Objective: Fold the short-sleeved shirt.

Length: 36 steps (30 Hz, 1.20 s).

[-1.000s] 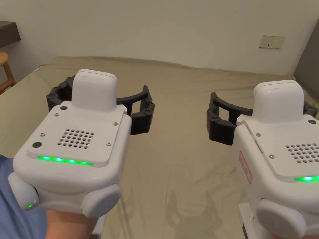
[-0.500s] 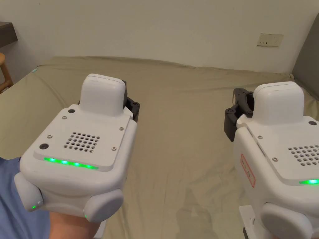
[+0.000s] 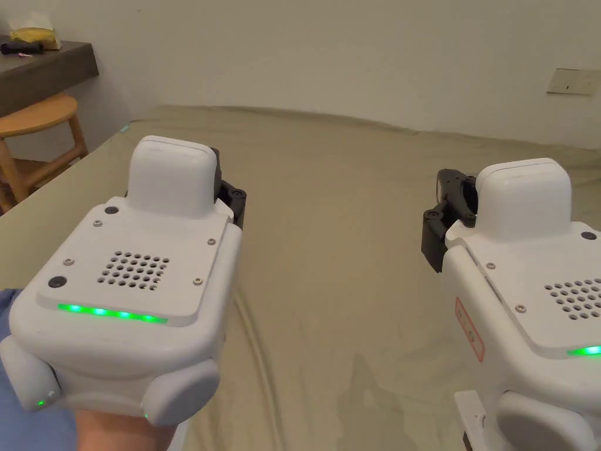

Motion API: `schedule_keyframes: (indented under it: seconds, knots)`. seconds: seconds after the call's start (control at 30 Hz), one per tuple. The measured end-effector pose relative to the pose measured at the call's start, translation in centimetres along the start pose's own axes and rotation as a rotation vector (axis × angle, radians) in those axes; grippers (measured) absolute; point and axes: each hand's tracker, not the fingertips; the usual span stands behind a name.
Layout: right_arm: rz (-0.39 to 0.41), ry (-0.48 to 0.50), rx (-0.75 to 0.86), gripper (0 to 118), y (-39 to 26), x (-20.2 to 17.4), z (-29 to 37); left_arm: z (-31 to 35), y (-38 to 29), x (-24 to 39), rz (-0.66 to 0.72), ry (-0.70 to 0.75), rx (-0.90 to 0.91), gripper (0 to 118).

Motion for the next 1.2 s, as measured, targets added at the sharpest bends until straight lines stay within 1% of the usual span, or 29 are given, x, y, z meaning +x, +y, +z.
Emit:
schedule_keyframes:
  seconds: [0.2,0.37,0.43,0.5,0.67,0.8,0.93,1.07,1.2]
  knots:
    - [-0.013,0.154,0.036,0,0.7,-4.8,-1.7,1.8,0.0,-5.1,-0.037,0.160,-0.015,0]
    - [-0.011,0.243,0.052,0,1.0,-8.7,-2.8,3.8,-0.3,-9.0,-0.033,0.279,-0.038,0]
    - [-0.027,0.309,0.048,0,1.1,-10.2,-3.2,4.6,-0.6,-10.3,-0.032,0.312,-0.048,0]
    - [-0.037,0.349,0.051,0,1.1,-11.6,-3.3,5.5,-0.8,-11.3,-0.039,0.352,-0.059,0]
    - [-0.033,0.435,0.048,0,1.3,-14.6,-3.4,7.1,-1.6,-13.2,-0.036,0.422,-0.084,0]
    - [-0.015,0.469,0.042,0,1.2,-16.2,-3.5,7.4,-2.4,-14.3,-0.027,0.446,-0.107,0]
    - [-0.006,0.482,0.030,0,0.9,-16.7,-3.7,7.1,-3.2,-15.0,-0.015,0.438,-0.128,0]
    - [0.015,0.472,0.009,0,0.4,-16.8,-4.1,5.8,-4.7,-15.5,-0.004,0.412,-0.171,0]
    - [0.041,0.453,-0.016,0,-0.3,-16.8,-5.2,3.2,-6.9,-16.8,0.056,0.366,-0.290,0]
